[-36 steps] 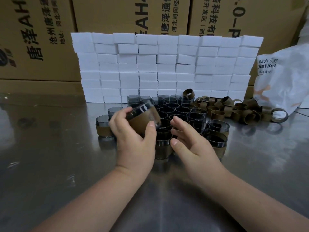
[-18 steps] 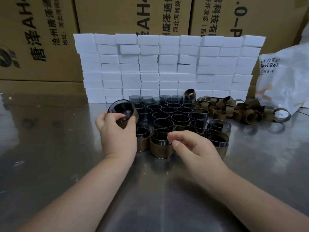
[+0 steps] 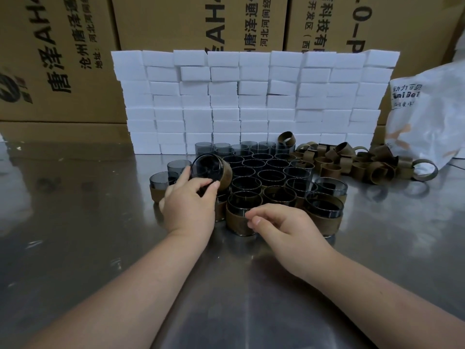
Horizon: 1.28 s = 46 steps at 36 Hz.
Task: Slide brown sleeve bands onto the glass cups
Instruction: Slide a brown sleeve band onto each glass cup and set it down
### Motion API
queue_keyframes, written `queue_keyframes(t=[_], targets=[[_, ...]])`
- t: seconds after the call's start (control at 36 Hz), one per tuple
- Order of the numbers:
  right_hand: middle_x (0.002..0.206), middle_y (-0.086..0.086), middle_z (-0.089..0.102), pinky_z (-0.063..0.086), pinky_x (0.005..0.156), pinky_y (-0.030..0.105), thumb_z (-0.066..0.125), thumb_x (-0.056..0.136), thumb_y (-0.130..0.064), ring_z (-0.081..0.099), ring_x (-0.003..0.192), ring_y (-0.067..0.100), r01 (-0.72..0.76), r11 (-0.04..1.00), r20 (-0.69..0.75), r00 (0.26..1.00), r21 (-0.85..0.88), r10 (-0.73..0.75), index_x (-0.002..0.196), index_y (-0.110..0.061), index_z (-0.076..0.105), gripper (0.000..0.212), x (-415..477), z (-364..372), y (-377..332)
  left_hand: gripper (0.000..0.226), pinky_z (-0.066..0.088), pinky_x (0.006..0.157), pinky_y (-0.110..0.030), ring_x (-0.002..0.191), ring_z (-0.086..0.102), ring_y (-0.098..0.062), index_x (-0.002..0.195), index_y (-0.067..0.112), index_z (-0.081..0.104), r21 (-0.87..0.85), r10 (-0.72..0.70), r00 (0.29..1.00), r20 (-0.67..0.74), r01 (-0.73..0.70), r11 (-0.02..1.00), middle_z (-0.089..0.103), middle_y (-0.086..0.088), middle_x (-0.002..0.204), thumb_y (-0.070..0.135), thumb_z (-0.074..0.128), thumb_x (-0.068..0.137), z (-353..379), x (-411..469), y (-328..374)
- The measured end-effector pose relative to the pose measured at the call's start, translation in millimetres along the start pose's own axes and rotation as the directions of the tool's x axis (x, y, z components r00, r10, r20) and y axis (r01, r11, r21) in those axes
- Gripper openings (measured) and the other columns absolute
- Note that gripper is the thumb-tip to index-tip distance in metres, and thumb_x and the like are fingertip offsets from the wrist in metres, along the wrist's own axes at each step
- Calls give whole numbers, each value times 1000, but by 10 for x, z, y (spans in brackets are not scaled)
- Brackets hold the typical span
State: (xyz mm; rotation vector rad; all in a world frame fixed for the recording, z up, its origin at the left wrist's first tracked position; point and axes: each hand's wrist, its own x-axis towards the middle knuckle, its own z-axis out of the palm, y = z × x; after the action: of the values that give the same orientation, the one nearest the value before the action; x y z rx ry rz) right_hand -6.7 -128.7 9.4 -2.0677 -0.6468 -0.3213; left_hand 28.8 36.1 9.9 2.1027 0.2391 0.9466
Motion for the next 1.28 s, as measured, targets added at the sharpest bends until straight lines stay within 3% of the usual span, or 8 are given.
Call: queue_keyframes(t=[0.08, 0.17, 0.36, 0.67, 0.92, 1.06, 1.17, 1.28], targets=[[83, -15, 68, 51, 75, 18, 54, 91, -24, 64, 80, 0, -26, 999, 29, 999, -26, 26, 82, -46, 61, 25, 5, 4, -1, 18, 21, 103, -33, 126, 43, -24, 94, 22, 72, 53, 46, 999, 7, -46, 998, 47, 0, 140, 34, 62, 86, 17, 123, 49], [82, -21, 65, 47, 74, 11, 53, 91, -27, 60, 83, -6, -21, 998, 49, 999, -60, 24, 95, -35, 68, 18, 2, -6, 11, 18, 31, 104, -42, 121, 48, -25, 90, 22, 70, 84, 58, 998, 25, -60, 995, 54, -4, 133, 37, 59, 87, 44, 341, 103], [79, -21, 63, 48, 76, 18, 52, 92, -27, 58, 82, -4, -15, 994, 86, 996, -104, 24, 102, -28, 68, 20, 11, -3, 46, 19, 40, 86, -37, 83, 52, -18, 79, 32, 63, 323, 41, 979, 201, -106, 940, 64, 8, 87, 46, 54, 88, 139, 603, 176], [74, -25, 60, 49, 75, 19, 53, 91, -28, 56, 75, -7, -10, 992, 114, 993, -129, 24, 103, -30, 68, 20, 31, 21, 67, 29, 45, 89, -40, 90, 56, -22, 63, 26, 58, 405, -12, 928, 373, -151, 902, 56, 13, 71, 44, 56, 86, 14, 657, 148], [73, -23, 60, 50, 78, 25, 53, 91, -27, 57, 76, -6, -20, 993, 120, 992, -114, 34, 100, -29, 69, 18, 38, 32, 76, 30, 48, 86, -40, 89, 58, -22, 69, 24, 63, 439, -75, 867, 493, -174, 882, 64, 3, 86, 48, 56, 86, 76, 699, 79], [72, -25, 60, 50, 78, 23, 52, 91, -29, 57, 77, -7, -17, 994, 123, 992, -110, 31, 100, -30, 68, 18, 42, 48, 106, 50, 45, 83, -34, 91, 58, -24, 98, 12, 70, 494, -65, 836, 545, -258, 830, 66, -7, 94, 45, 33, 95, 121, 797, 94], [72, -25, 60, 51, 77, 24, 51, 91, -30, 58, 77, -7, -7, 993, 137, 990, -116, 23, 101, -29, 68, 19, 47, 51, 110, 36, 43, 82, -33, 99, 53, -23, 120, 21, 57, 409, 15, 854, 521, -265, 873, 61, -3, 117, 35, 33, 97, 208, 911, 74], [72, -25, 60, 50, 77, 22, 51, 91, -30, 57, 76, -8, -4, 993, 139, 990, -120, 21, 102, -30, 67, 20, 44, 47, 112, 31, 31, 62, -29, 87, 45, -17, 114, 22, 53, 459, -84, 818, 568, -230, 858, 56, -2, 116, 29, 29, 95, 298, 1033, 32]])
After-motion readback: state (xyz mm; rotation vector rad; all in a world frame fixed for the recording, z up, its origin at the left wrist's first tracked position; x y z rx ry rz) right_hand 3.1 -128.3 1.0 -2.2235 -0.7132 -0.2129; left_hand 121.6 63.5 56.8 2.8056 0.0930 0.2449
